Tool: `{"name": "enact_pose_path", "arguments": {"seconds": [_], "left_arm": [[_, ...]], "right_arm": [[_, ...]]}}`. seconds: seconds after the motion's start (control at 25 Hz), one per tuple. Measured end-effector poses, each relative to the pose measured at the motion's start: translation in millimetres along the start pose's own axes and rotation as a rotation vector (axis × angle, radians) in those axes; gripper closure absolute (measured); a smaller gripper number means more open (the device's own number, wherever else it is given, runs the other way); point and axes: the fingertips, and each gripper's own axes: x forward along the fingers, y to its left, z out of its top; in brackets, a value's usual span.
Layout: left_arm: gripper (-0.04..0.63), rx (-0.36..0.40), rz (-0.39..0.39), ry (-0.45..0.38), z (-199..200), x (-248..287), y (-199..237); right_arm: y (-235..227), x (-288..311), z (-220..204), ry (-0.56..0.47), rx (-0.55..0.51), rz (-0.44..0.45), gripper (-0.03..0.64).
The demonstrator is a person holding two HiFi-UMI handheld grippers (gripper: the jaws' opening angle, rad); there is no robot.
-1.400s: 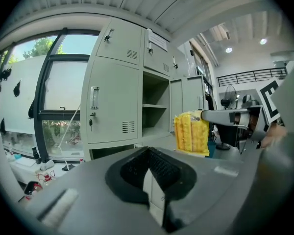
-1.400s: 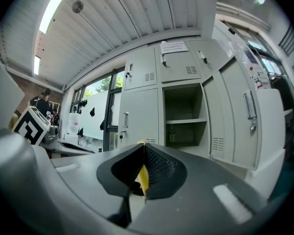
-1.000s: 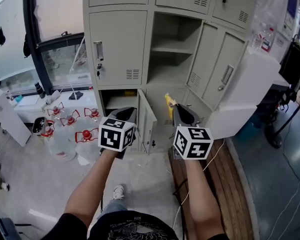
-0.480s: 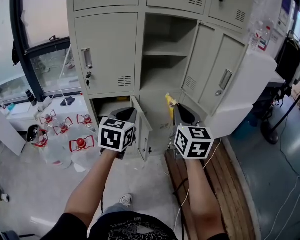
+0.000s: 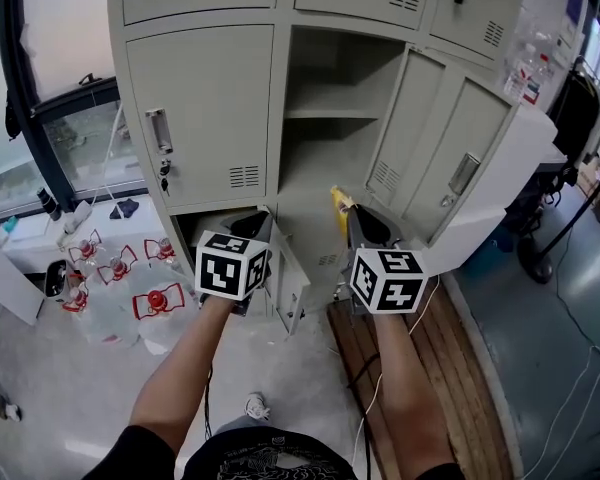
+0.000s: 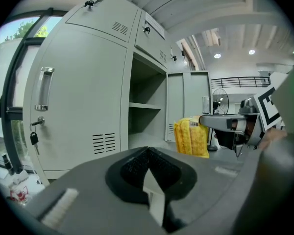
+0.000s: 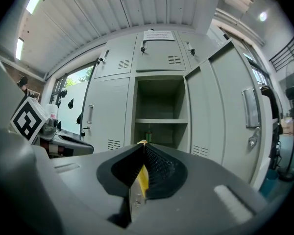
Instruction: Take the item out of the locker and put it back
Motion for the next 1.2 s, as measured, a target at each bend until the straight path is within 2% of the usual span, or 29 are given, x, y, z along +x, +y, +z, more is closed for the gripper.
{"name": "enact_pose_path", "arguments": {"seconds": [0.72, 0.96, 1.2], "left_arm": [[0.595, 0.015, -0.013, -0.011, 15.9, 51.7, 63.1], [0.595, 0.006, 0.028, 0.004, 9.8, 61.0, 67.2], [0.595, -0.017, 0.111, 0.012, 6.8, 74.1, 65.2]], "right_arm": [[-22.0, 95.9, 10.2, 0.014, -0.067, -0.036, 0.588], [-30.2, 116.3, 19.4, -0.012, -0.078, 0.008, 0.588], [-42.3, 144.2, 21.2, -0.026, -0.103, 0.091, 0.588]]}}
